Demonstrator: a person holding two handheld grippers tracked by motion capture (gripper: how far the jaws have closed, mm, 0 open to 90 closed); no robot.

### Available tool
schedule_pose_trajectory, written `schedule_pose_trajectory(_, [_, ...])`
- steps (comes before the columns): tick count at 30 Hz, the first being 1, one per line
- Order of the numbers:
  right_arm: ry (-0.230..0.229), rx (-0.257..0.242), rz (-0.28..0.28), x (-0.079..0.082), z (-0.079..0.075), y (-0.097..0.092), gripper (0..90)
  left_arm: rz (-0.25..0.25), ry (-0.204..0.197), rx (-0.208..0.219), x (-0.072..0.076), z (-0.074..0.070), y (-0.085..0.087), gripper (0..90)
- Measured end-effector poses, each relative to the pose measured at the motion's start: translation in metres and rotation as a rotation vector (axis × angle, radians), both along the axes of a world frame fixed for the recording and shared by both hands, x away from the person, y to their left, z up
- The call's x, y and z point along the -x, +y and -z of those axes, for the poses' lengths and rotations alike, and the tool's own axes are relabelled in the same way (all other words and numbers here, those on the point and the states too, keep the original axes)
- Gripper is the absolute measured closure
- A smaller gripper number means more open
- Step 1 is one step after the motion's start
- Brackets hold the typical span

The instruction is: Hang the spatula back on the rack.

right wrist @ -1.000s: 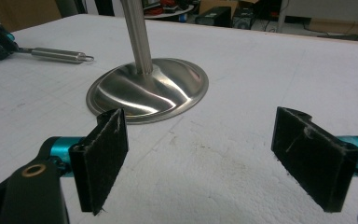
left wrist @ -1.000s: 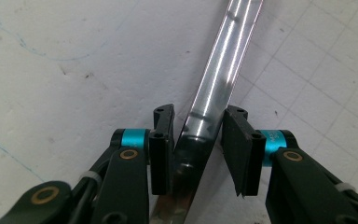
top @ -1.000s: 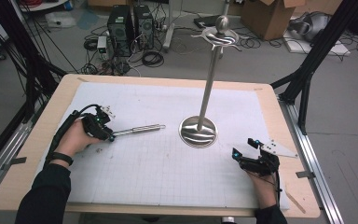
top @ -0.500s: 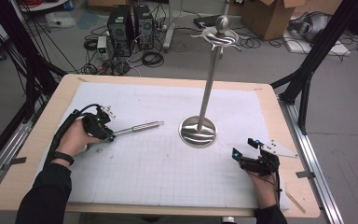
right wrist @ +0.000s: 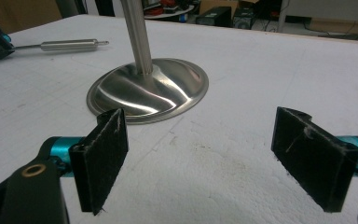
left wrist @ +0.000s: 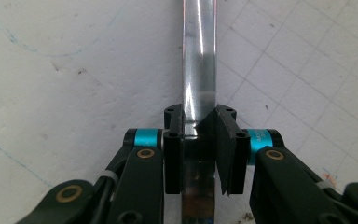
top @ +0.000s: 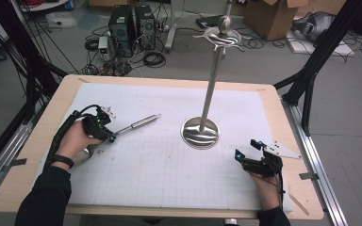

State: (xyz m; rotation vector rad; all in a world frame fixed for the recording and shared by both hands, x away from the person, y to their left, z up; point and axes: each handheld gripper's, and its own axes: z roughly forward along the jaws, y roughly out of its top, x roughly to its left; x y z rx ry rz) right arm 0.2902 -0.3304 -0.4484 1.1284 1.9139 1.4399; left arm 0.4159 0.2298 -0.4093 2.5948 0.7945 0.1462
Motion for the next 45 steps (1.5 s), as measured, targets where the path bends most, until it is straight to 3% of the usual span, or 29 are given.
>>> schedule_pose_trajectory(1, [0.0, 0.0, 0.0, 0.0, 0.0, 0.0, 18.0, 0.01, -0.007, 0.006, 0.001, -0.002, 0.001, 74.5])
schedule_pose_trajectory(2, [0.0, 0.0, 0.0, 0.0, 0.0, 0.0, 17.9, 0.007, -0.022, 0.041, 0.003, -0.005, 0.002, 74.6])
schedule_pose_trajectory(12, [0.003, -0.002, 0.003, 0.0, 0.0, 0.0, 18.0, 0.019, -0.093, 0.127, 0.02, -0.018, 0.003, 74.6])
schedule_pose_trajectory(14, [0.001, -0.002, 0.002, 0.0, 0.0, 0.0, 17.9, 0.026, -0.113, 0.161, 0.027, -0.027, 0.004, 74.6])
schedule_pose_trajectory(18, [0.002, -0.002, 0.003, 0.0, 0.0, 0.0, 18.0, 0.038, -0.147, 0.162, 0.034, -0.04, 0.003, 74.6])
schedule_pose_trajectory(21, [0.002, -0.001, 0.003, 0.0, 0.0, 0.0, 17.9, 0.058, -0.194, 0.19, 0.042, -0.055, 0.001, 74.6])
schedule_pose_trajectory(32, [0.002, -0.001, 0.003, 0.0, 0.0, 0.0, 17.9, 0.103, -0.322, 0.343, 0.065, -0.09, -0.011, 74.6])
schedule_pose_trajectory(40, [0.002, 0.001, 0.004, 0.0, 0.0, 0.0, 18.0, 0.148, -0.382, 0.492, 0.075, -0.1, -0.019, 74.6])
schedule_pose_trajectory(45, [0.003, 0.001, 0.004, 0.0, 0.0, 0.0, 17.9, 0.139, -0.42, 0.55, 0.076, -0.102, -0.021, 74.6])
